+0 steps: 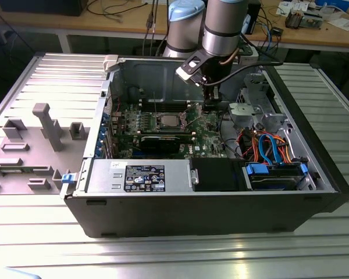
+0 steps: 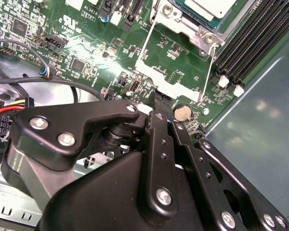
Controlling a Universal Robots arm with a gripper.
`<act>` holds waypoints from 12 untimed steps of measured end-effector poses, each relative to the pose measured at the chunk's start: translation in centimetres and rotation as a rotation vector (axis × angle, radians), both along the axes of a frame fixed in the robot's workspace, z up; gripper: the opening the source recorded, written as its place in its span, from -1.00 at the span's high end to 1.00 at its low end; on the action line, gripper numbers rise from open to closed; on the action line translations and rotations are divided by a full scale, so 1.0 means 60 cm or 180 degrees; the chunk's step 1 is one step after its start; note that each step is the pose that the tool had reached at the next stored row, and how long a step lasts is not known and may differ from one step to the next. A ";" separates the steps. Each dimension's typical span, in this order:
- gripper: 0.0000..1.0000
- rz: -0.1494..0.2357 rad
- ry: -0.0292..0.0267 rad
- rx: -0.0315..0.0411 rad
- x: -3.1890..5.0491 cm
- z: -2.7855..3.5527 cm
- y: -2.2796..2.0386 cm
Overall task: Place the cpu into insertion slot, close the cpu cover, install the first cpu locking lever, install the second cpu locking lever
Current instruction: 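Close the cpu cover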
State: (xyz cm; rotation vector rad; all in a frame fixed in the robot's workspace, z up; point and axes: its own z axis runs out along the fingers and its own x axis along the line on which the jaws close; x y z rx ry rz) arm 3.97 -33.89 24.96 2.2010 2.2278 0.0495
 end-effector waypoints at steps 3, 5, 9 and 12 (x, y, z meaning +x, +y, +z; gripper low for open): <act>0.79 0.0000 0.0000 0.0000 -0.005 0.000 0.0000; 0.79 0.0000 0.0000 0.0000 -0.007 0.000 0.0000; 0.79 0.0000 0.0000 0.0000 -0.013 0.000 0.0000; 0.79 0.0000 0.0000 0.0000 -0.013 0.000 0.0000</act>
